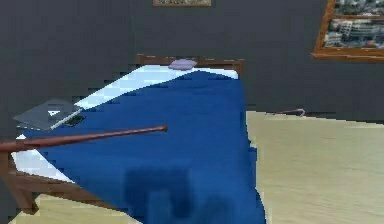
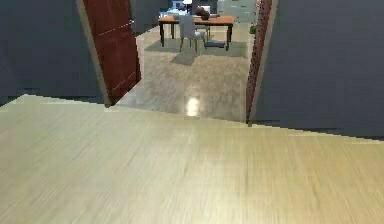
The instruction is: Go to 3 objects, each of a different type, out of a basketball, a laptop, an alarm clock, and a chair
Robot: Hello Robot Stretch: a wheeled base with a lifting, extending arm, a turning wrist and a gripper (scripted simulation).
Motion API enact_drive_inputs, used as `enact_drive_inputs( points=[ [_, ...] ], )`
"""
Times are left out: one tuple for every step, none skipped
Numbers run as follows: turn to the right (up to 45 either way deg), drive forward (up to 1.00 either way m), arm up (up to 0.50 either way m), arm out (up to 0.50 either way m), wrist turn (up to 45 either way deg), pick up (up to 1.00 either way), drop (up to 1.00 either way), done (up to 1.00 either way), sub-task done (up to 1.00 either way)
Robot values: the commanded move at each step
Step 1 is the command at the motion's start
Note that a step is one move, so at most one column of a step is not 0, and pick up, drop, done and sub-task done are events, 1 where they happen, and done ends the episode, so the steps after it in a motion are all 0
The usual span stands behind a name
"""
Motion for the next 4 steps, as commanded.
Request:
enact_drive_inputs(
  points=[
    [21.0,0.0,0.0,0.0,0.0,0.0,0.0,0.0,0.0],
    [0.0,0.05,0.0,0.0,0.0,0.0,0.0,0.0,0.0],
    [-27.0,0.0,0.0,0.0,0.0,0.0,0.0,0.0,0.0],
    [0.0,0.25,0.0,0.0,0.0,0.0,0.0,0.0,0.0]
  ],
)
